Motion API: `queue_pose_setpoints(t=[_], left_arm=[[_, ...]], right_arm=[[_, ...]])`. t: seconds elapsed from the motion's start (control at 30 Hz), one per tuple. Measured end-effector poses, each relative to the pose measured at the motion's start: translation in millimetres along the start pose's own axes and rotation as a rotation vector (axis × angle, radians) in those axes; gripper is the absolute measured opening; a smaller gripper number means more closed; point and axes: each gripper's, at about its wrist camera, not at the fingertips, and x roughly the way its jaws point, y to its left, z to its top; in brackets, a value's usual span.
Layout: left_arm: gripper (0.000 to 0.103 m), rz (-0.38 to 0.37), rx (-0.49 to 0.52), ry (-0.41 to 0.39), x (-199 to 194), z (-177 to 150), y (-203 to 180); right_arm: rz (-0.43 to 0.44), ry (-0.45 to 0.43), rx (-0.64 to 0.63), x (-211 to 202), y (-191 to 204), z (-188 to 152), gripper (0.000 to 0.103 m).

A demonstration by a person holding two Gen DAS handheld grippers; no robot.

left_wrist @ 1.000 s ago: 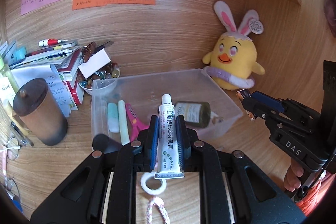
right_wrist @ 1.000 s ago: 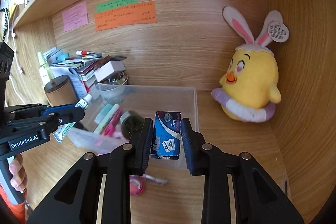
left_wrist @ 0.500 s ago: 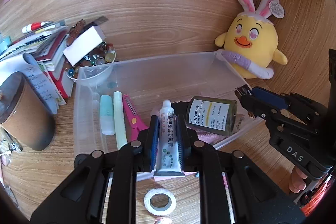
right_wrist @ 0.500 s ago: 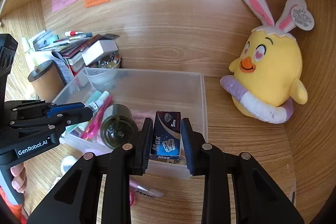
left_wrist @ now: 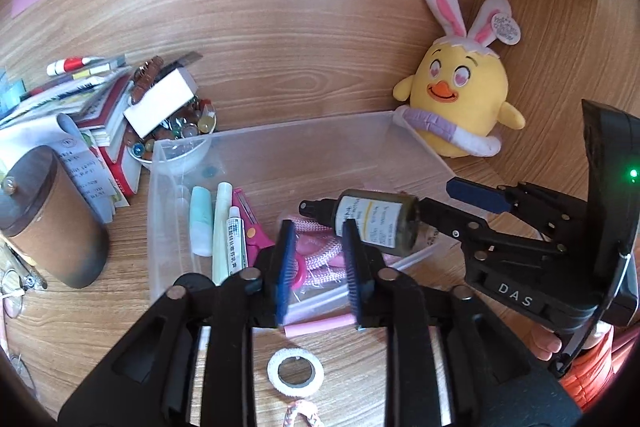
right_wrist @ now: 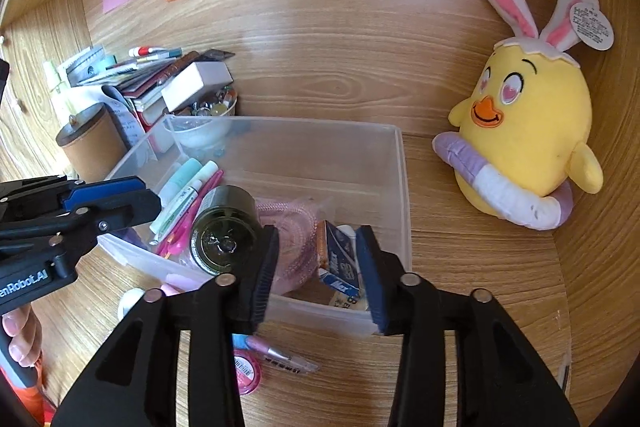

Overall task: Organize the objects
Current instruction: 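Carry the ointment tube and eraser box into the clear bin and release both, then grasp the braided rope toy with the left gripper while the right gripper grasps the pink lip balm tin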

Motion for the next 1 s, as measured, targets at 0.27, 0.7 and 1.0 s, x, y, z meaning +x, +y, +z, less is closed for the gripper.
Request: queue_pose_setpoints(t=[0.27, 0.7, 1.0], left_arm=[[0.056, 0.023, 0.018, -0.066, -30, -10, -4], [0.076, 0.07, 0.043, -0.046, -55, -56, -1], [0.076, 0.09, 0.019, 0.1, -28, -97, 13]], right_arm=[[0.007, -0.052, 0.002, -27, 2, -5, 0.055], [0.043, -0.089, -0.047, -63, 24, -34, 0.071], [0.04, -0.017, -0.092, -50, 35, -62, 0.074]])
